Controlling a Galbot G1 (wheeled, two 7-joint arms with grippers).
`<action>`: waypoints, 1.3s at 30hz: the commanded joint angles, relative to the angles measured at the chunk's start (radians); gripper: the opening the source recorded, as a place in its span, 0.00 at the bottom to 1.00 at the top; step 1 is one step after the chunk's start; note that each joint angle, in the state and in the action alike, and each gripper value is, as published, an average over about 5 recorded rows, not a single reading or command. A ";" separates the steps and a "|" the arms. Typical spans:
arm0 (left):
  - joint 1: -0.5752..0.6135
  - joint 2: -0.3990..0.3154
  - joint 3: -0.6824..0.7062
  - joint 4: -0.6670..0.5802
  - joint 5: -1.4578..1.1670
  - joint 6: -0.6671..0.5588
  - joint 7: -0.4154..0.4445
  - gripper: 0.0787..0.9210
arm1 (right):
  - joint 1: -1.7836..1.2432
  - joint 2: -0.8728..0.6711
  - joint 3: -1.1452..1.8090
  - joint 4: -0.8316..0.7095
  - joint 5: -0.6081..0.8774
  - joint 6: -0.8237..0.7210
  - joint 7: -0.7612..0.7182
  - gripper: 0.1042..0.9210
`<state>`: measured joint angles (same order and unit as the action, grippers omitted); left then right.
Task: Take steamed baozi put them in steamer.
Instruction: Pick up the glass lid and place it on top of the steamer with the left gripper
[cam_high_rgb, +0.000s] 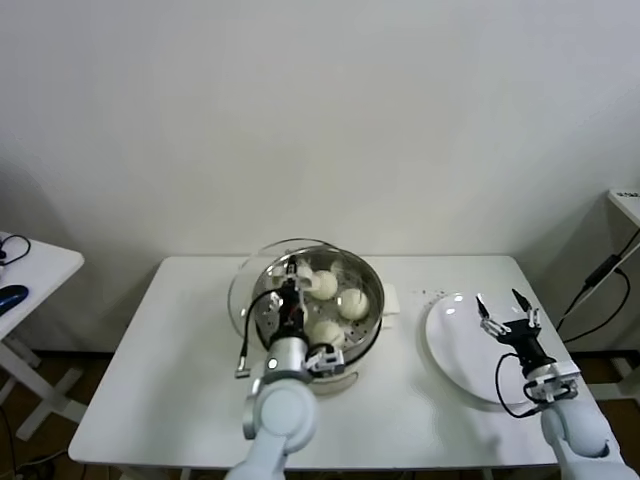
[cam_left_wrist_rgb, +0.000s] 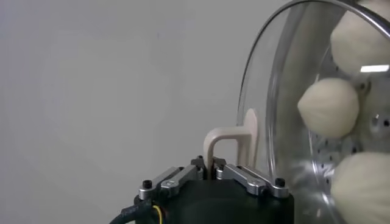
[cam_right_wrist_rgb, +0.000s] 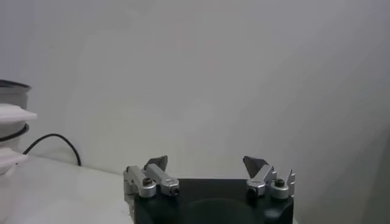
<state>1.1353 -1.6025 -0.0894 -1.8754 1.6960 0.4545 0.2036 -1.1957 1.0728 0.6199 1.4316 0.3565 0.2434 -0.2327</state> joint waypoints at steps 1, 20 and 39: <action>-0.026 -0.055 0.045 0.069 0.028 0.005 -0.006 0.09 | 0.011 0.003 -0.022 -0.014 -0.005 0.004 0.003 0.88; -0.074 -0.056 0.052 0.121 0.018 0.006 0.005 0.09 | 0.008 0.019 -0.001 -0.020 -0.018 0.009 -0.003 0.88; -0.091 -0.056 0.077 0.105 0.012 0.036 0.068 0.09 | 0.009 0.031 0.015 -0.041 -0.031 0.022 -0.017 0.88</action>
<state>1.0493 -1.6090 -0.0216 -1.7704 1.7150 0.4722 0.2486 -1.1879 1.1028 0.6328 1.3942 0.3267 0.2648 -0.2481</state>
